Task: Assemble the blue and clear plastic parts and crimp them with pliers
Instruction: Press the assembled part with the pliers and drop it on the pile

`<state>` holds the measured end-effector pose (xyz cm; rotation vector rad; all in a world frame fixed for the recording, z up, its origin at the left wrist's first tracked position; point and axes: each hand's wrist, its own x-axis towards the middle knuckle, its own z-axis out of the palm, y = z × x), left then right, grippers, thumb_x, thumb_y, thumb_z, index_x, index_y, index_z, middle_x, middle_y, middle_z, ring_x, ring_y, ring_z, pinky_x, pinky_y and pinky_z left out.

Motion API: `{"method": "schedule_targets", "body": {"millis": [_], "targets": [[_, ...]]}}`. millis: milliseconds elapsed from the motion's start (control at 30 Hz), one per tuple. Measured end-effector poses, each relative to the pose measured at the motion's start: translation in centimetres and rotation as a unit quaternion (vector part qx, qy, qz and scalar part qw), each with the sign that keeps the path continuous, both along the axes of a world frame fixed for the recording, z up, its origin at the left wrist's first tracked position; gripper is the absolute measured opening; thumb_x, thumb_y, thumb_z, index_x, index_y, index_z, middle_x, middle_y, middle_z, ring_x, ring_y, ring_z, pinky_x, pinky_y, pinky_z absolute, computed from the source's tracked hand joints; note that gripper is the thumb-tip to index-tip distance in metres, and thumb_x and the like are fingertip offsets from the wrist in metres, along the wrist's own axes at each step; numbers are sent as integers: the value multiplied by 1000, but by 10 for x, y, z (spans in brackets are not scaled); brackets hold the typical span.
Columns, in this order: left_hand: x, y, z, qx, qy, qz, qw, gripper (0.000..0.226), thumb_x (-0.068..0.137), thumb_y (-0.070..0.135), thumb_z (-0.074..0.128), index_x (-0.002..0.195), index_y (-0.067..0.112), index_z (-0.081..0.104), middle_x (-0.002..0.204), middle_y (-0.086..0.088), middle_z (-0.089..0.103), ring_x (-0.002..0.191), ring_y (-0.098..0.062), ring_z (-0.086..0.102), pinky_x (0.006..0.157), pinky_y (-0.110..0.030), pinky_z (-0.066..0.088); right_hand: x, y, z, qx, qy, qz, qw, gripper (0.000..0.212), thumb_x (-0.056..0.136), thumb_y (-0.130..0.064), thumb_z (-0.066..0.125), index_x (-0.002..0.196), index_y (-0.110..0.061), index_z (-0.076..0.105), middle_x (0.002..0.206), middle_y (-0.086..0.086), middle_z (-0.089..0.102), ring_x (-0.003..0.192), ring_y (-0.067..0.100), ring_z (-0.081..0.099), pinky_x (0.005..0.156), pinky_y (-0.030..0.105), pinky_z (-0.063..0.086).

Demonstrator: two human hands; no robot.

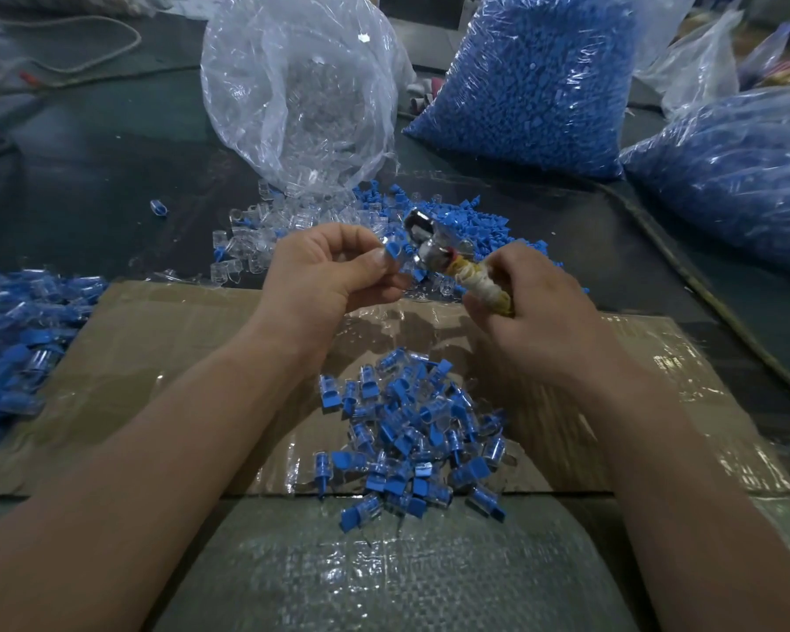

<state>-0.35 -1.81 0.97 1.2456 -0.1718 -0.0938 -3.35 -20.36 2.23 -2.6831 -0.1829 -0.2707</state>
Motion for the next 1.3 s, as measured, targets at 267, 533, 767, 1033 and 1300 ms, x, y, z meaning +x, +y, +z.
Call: {"method": "schedule_targets", "body": {"millis": [267,533,767,1033,1300], "targets": [[-1,-2,0,7,-15,5,1000,14,80,-7,55,75,6,57,63,-1,69,61,-13,68,55,-18,53,-2,4,-1,1,15,34,999,20,85,-33,58,92,-24,41,80,-16,39,72,0,39,59,15,27],[-2,-5,-1,-4,-30,12,999,13,63,9,62,75,7,58,63,-2,69,63,-14,68,57,-19,53,-2,6,0,-16,33,37,999,18,88,-36,54,90,-27,38,78,-15,38,69,0,36,57,17,25],[-4,-5,-1,9,-37,24,999,7,72,2,61,75,7,58,63,-1,68,63,-14,67,56,-19,53,0,9,-1,-28,26,38,999,18,87,-26,57,88,-26,39,75,-14,39,67,5,37,55,21,27],[-5,-5,-1,24,-36,41,998,11,79,-4,59,75,6,58,63,-2,69,62,-14,67,56,-18,52,2,10,-2,-27,23,31,999,23,84,-18,60,83,-26,38,73,-13,40,65,2,37,54,20,27],[-9,-5,1,35,-30,56,997,11,78,-4,59,75,6,58,64,-2,68,62,-15,67,56,-19,53,2,14,-1,-25,31,28,999,20,85,-19,60,86,-25,41,75,-13,43,72,10,43,60,27,31]]}}
